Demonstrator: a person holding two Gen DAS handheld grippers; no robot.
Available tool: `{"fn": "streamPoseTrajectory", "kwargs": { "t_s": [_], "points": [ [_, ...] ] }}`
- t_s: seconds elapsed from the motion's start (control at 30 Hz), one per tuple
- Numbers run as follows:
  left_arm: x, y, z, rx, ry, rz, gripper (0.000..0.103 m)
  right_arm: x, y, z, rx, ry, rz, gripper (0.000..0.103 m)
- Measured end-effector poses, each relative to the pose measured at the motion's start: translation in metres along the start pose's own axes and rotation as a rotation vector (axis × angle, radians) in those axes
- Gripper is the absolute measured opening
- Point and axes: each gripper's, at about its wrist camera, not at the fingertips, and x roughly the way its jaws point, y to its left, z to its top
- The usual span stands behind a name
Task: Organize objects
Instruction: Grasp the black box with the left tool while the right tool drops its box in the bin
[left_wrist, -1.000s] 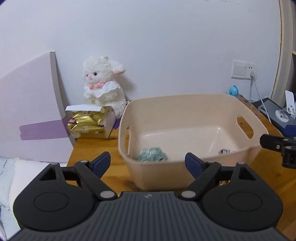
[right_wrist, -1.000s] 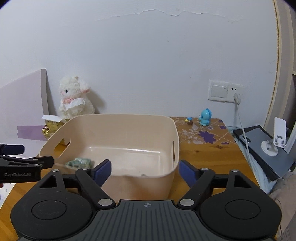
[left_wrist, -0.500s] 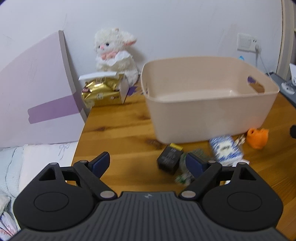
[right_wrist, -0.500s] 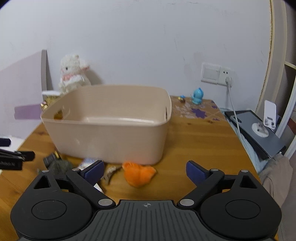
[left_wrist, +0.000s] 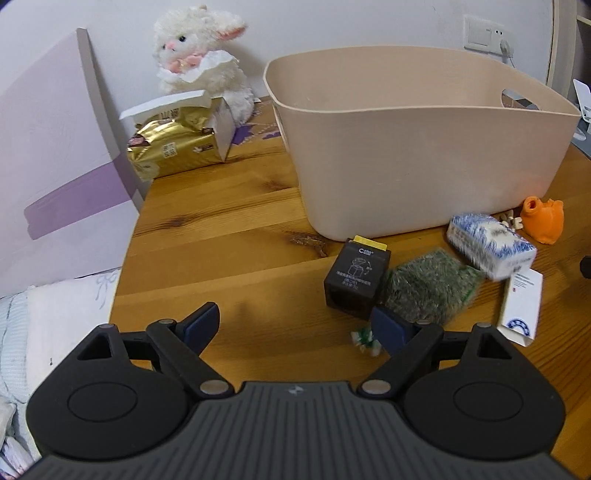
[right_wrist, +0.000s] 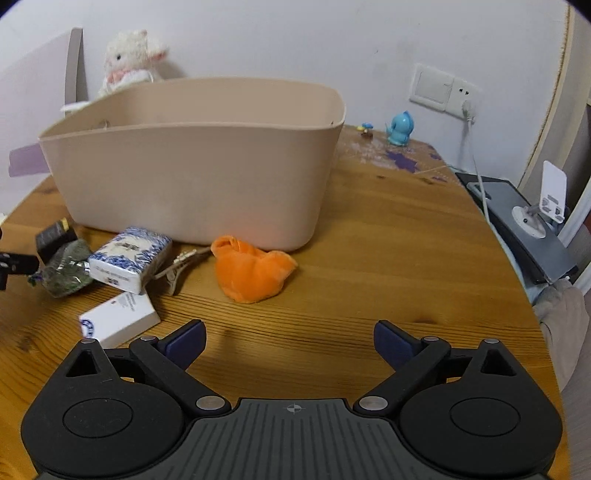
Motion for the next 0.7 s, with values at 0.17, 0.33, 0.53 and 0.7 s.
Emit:
{"fn": "streamPoseTrajectory", "kwargs": {
  "t_s": [0.17,0.33,0.53,0.7],
  "points": [
    [0.016,0.001,0.005,-0.002,-0.012,-0.036,0.09,0.02,0.004,0.006,-0.022,0.001,-0.013,0.099],
    [0.026,-0.001,0.01,0.002,-0.041,-0.058,0.09,0.035,0.007,0.014,-0.044,-0.012,-0.021,0.099],
    [0.036,-0.001,0.016,-0.023,-0.054,-0.086,0.084,0.043,0.01,0.021,-0.043,-0.039,-0.009,0.096],
    [0.038,-0.007,0.016,-0.016,-0.043,-0.117,0.06,0.043,0.009,0.021,-0.027,-0.045,0.029,0.076]
  ]
}}
